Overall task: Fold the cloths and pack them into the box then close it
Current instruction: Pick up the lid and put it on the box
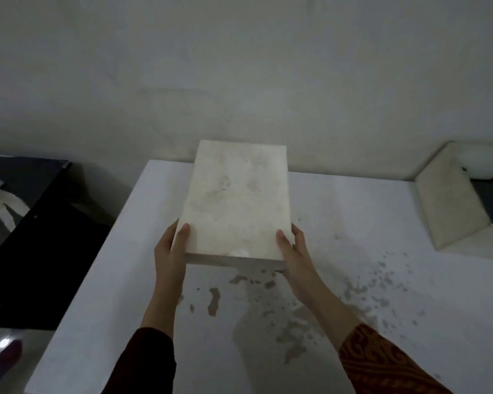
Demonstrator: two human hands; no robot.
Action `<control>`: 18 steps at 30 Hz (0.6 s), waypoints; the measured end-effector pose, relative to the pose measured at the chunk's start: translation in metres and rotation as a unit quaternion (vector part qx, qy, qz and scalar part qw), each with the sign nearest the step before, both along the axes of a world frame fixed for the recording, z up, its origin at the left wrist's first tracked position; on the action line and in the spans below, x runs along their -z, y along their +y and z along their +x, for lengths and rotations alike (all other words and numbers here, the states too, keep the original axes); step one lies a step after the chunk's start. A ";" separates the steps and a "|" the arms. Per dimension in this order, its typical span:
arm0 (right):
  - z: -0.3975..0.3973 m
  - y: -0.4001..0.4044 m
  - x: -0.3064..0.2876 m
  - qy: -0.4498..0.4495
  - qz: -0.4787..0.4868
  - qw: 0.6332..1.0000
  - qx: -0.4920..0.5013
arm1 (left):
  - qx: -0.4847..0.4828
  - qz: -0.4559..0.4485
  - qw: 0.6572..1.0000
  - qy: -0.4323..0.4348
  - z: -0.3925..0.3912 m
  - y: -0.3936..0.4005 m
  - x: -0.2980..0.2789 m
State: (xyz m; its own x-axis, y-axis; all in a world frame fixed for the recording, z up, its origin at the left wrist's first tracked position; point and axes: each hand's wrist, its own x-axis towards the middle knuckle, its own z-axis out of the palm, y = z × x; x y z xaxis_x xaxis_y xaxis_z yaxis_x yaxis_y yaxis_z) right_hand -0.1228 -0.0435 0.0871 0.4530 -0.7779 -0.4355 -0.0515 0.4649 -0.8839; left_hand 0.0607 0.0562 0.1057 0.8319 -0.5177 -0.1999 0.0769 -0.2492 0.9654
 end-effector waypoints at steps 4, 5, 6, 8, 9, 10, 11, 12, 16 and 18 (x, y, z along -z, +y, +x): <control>-0.064 -0.004 -0.017 -0.012 -0.018 0.999 0.037 | 0.053 -0.039 0.998 -0.002 -0.056 -0.012 -0.015; -0.081 -0.005 -0.021 -0.010 -0.029 0.999 0.044 | 0.063 -0.048 0.997 -0.005 -0.071 -0.015 -0.018; -0.096 -0.006 -0.025 -0.007 -0.037 0.998 0.053 | 0.072 -0.057 0.996 -0.006 -0.086 -0.019 -0.022; -0.131 -0.011 -0.032 -0.003 -0.047 0.997 0.067 | 0.079 -0.072 0.994 -0.004 -0.120 -0.026 -0.029; -0.150 -0.014 -0.038 -0.006 -0.053 0.996 0.072 | 0.082 -0.079 0.994 -0.002 -0.138 -0.030 -0.031; -0.169 -0.017 -0.041 -0.010 -0.055 0.995 0.077 | 0.086 -0.086 0.993 0.001 -0.157 -0.034 -0.034; -0.188 -0.020 -0.045 -0.014 -0.056 0.995 0.084 | 0.092 -0.093 0.991 0.005 -0.175 -0.037 -0.035; -0.207 -0.023 -0.049 -0.018 -0.058 0.994 0.093 | 0.099 -0.097 0.990 0.012 -0.194 -0.041 -0.037; -0.271 -0.035 -0.053 -0.011 -0.071 0.990 0.119 | 0.138 -0.102 0.983 0.066 -0.250 -0.061 -0.037; -0.297 -0.042 -0.055 -0.006 -0.076 0.988 0.134 | 0.161 -0.099 0.978 0.094 -0.266 -0.074 -0.039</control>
